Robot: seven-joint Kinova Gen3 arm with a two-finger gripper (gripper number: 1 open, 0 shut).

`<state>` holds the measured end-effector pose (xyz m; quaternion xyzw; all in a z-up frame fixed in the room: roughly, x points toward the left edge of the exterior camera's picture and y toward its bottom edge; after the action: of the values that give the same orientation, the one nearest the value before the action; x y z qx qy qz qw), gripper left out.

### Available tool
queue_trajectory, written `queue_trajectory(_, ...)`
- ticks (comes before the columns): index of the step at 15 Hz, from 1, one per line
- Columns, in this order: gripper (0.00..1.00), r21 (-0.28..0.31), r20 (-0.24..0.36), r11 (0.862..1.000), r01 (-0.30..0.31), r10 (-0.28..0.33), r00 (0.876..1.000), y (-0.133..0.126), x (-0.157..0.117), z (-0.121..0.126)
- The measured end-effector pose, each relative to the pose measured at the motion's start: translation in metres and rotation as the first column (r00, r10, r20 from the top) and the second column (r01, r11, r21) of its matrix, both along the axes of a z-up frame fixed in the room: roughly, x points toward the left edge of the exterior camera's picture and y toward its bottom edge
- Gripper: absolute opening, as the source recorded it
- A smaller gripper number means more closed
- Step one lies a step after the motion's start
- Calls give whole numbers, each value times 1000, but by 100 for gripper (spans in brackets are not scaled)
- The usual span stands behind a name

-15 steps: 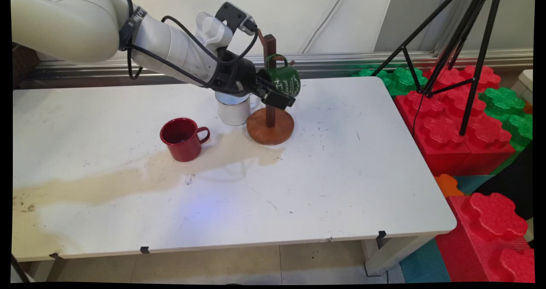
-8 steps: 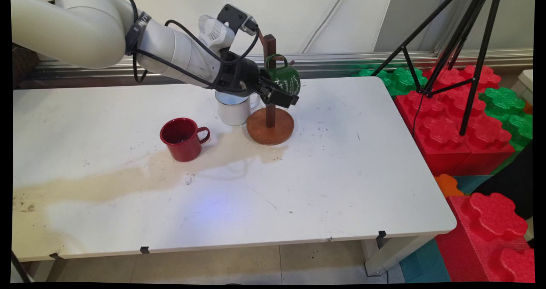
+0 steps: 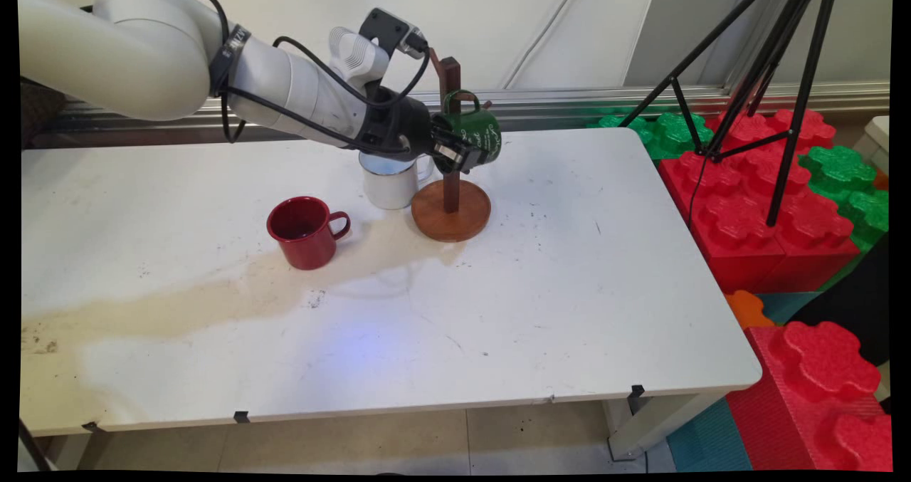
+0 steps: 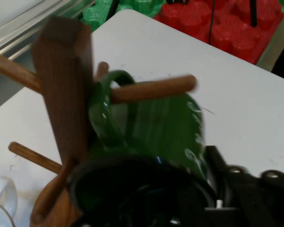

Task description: Pick up the green mug from the rack, then place the picked object on the table

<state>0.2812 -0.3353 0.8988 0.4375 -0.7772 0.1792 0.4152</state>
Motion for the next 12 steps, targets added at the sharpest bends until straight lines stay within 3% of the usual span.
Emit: queue_trajectory(12, 0, -4, -56, 1000, -9, 9, 998, 14, -1, 10)
